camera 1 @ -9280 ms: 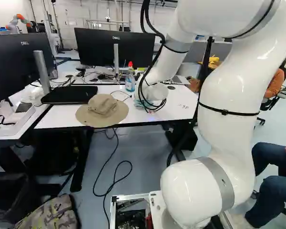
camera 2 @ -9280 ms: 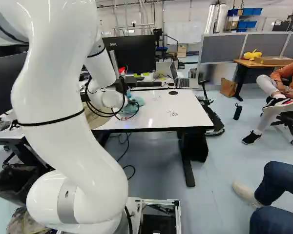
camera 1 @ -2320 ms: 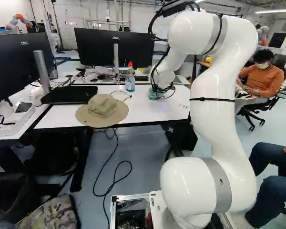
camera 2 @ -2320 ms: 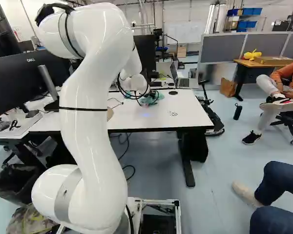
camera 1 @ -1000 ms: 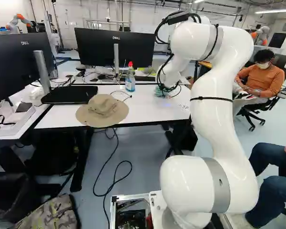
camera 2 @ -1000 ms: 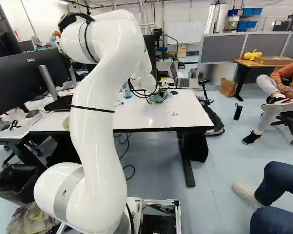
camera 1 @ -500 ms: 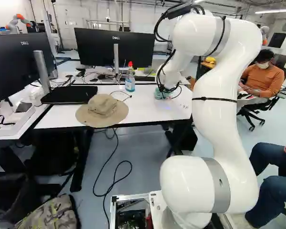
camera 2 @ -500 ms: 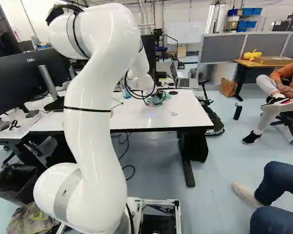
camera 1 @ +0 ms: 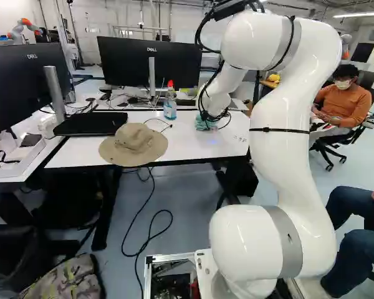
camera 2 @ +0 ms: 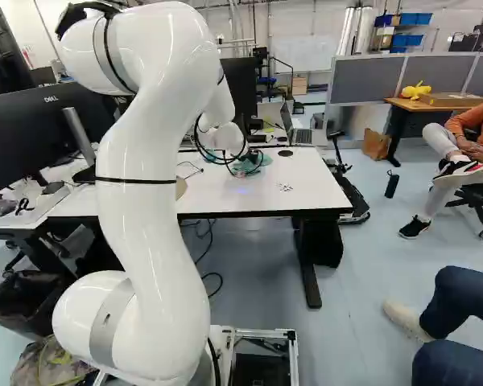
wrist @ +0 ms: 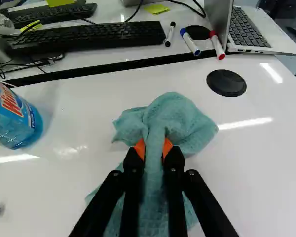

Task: Clean the table with the green towel

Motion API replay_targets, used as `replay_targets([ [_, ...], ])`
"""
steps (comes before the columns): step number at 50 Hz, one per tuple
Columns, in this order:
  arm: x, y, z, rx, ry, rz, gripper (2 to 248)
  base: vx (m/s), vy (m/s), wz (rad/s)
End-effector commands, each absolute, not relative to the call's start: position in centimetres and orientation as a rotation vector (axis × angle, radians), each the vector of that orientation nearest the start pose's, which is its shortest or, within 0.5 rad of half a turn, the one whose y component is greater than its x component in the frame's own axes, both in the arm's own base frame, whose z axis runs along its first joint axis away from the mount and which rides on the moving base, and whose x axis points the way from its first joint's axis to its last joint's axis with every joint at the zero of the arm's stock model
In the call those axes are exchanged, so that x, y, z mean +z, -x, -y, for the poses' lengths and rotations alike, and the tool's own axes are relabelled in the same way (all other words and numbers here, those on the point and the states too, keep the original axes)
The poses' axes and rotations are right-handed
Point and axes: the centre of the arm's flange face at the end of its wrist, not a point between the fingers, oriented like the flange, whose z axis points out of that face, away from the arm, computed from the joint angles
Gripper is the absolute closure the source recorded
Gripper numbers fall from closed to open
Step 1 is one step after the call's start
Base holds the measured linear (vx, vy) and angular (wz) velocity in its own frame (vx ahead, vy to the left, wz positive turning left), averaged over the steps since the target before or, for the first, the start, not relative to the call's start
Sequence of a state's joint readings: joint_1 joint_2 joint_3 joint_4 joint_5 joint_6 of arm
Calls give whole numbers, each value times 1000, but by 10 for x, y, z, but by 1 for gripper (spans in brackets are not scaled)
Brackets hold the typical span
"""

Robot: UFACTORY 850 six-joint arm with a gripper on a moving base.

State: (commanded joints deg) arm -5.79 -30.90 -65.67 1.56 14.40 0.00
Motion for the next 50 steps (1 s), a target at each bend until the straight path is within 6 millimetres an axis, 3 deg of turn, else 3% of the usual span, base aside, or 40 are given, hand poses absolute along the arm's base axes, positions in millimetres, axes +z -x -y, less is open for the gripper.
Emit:
replay_targets([
  [19, 372, -659, 58, -1351, 2867, -167, 193, 0, 0, 0],
  [33, 369, -681, 70, -1382, 2858, -188, 193, 0, 0, 0],
  [50, 369, -683, 75, -1387, 2859, -198, 193, 0, 0, 0],
])
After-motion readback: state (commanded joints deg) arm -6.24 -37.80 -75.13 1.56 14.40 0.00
